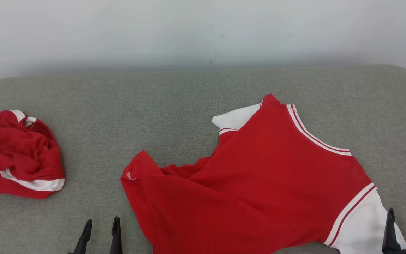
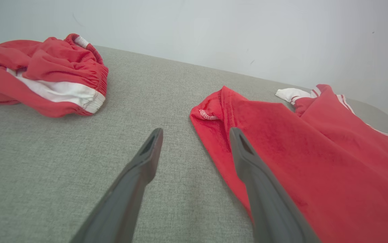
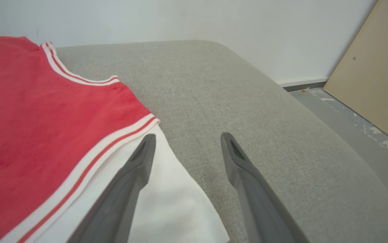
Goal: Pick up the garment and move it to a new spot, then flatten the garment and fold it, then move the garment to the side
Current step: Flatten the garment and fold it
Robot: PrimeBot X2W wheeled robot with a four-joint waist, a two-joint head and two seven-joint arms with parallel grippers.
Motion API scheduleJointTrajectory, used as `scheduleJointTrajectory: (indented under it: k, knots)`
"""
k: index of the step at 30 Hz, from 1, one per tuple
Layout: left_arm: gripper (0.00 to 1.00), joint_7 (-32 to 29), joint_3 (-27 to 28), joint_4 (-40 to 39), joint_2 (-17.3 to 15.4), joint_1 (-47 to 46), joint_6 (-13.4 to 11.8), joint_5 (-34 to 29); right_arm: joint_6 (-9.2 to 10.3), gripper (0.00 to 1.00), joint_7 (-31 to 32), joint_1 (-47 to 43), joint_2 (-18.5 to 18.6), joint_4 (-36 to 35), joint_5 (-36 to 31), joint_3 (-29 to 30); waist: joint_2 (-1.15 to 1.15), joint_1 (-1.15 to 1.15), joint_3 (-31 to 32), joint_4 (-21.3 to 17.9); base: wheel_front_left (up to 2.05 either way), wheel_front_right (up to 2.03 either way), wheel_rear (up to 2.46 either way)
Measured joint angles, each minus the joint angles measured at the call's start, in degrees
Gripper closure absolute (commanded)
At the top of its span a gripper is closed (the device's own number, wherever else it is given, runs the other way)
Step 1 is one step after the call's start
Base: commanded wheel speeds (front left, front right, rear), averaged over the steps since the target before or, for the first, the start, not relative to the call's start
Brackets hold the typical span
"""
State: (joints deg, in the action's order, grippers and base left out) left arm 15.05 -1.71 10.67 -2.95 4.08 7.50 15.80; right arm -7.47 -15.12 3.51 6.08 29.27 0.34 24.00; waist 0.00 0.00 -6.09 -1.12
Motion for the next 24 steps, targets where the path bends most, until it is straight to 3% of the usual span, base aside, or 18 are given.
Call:
scheduleJointTrajectory:
  k: [6, 13, 24]
  knots:
    - [0.00, 0.0, -0.4, -0.1, 0.0, 0.0, 0.0, 0.0, 0.00, 0.00, 0.0, -1.1, -0.9, -9.6, -0.1, -2.4, 0.00, 0.00, 0.9, 0.5, 0.00, 0.00, 0.00]
    - [0.00, 0.0, -4.4, -0.4, -0.1, 0.5, 0.0, -0.3, 0.00, 0.00, 0.0, -3.5, -2.4, -18.7, 2.5, -10.8, 0.00, 0.00, 2.2, 1.2, 0.00, 0.00, 0.00]
    - [0.00, 0.0, -15.3, 3.8, -1.3, 1.8, 0.0, 0.8, 0.00, 0.00, 0.0, -7.8, -3.1, -21.5, 5.9, -20.6, 0.00, 0.00, 2.1, 1.5, 0.00, 0.00, 0.00]
